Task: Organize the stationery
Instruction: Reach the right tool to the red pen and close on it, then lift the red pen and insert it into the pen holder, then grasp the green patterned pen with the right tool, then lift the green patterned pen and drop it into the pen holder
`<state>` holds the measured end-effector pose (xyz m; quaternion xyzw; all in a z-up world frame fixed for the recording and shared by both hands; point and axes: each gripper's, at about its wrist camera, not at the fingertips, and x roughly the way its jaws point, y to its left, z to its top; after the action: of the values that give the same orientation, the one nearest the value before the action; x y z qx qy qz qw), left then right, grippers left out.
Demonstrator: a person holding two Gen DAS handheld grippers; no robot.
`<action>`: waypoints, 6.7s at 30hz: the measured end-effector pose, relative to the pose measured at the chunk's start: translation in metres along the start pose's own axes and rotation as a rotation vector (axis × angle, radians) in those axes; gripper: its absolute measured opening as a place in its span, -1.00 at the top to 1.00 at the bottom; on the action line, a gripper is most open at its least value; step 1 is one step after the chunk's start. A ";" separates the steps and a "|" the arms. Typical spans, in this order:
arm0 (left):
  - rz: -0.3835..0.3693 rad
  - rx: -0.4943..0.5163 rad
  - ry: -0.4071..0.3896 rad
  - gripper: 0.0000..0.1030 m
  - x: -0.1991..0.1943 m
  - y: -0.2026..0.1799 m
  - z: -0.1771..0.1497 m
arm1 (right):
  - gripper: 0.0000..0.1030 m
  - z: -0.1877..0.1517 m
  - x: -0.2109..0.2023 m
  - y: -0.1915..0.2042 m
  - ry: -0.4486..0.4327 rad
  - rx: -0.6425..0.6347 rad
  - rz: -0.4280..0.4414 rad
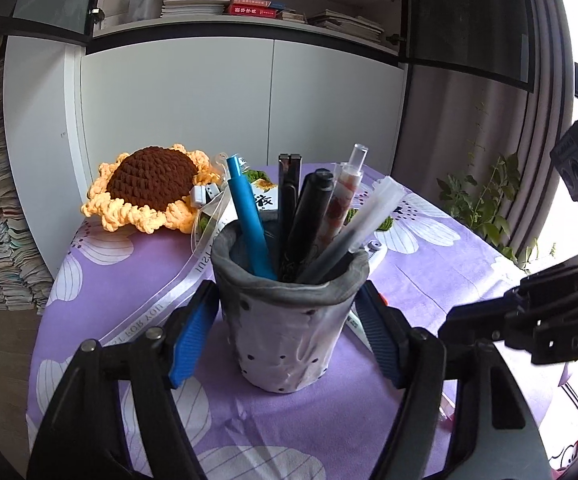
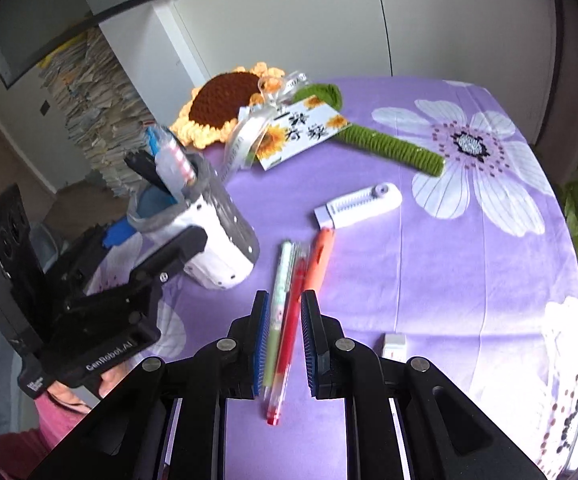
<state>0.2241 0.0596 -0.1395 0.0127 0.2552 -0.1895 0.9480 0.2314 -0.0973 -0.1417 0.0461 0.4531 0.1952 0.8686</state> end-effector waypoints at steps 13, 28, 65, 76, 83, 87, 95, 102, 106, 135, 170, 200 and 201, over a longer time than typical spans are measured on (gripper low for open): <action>0.001 0.001 0.000 -0.36 0.000 0.000 0.000 | 0.72 -0.019 0.036 0.005 0.123 -0.030 -0.041; 0.000 -0.001 0.009 -0.38 0.002 0.001 -0.001 | 0.71 -0.016 0.029 -0.009 0.156 -0.027 -0.100; 0.000 0.000 0.009 -0.38 0.002 0.001 -0.001 | 0.25 0.006 0.053 0.015 0.213 -0.221 -0.168; 0.000 0.000 0.009 -0.38 0.001 0.002 -0.001 | 0.77 0.004 0.025 0.025 0.150 -0.227 -0.147; 0.000 0.000 0.009 -0.38 0.001 0.002 -0.001 | 0.77 0.018 -0.045 0.026 -0.043 -0.172 -0.067; 0.000 0.000 0.009 -0.38 0.001 0.002 -0.001 | 0.77 0.034 -0.084 0.039 -0.198 -0.163 -0.010; -0.002 -0.002 0.012 -0.38 0.002 0.002 -0.001 | 0.78 0.070 -0.119 0.071 -0.369 -0.204 0.073; -0.002 -0.002 0.013 -0.38 0.003 0.002 -0.001 | 0.78 0.075 -0.106 0.089 -0.408 -0.272 0.040; -0.002 -0.002 0.013 -0.38 0.002 0.002 -0.001 | 0.78 0.071 -0.081 0.087 -0.350 -0.273 0.030; 0.009 -0.007 0.002 -0.53 0.001 0.003 -0.001 | 0.77 0.010 0.019 0.010 0.093 -0.066 -0.015; 0.005 -0.035 -0.001 -0.38 0.001 0.007 0.001 | 0.55 -0.035 0.023 0.010 0.269 -0.255 -0.143; 0.005 -0.034 -0.001 -0.38 0.001 0.007 0.001 | 0.70 0.012 -0.029 0.029 0.024 -0.152 -0.028; 0.005 -0.034 -0.001 -0.38 0.002 0.007 0.001 | 0.70 0.015 -0.043 0.033 -0.021 -0.151 -0.015</action>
<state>0.2282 0.0654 -0.1401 -0.0028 0.2578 -0.1827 0.9488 0.2112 -0.0823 -0.0912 -0.0210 0.4283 0.2218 0.8758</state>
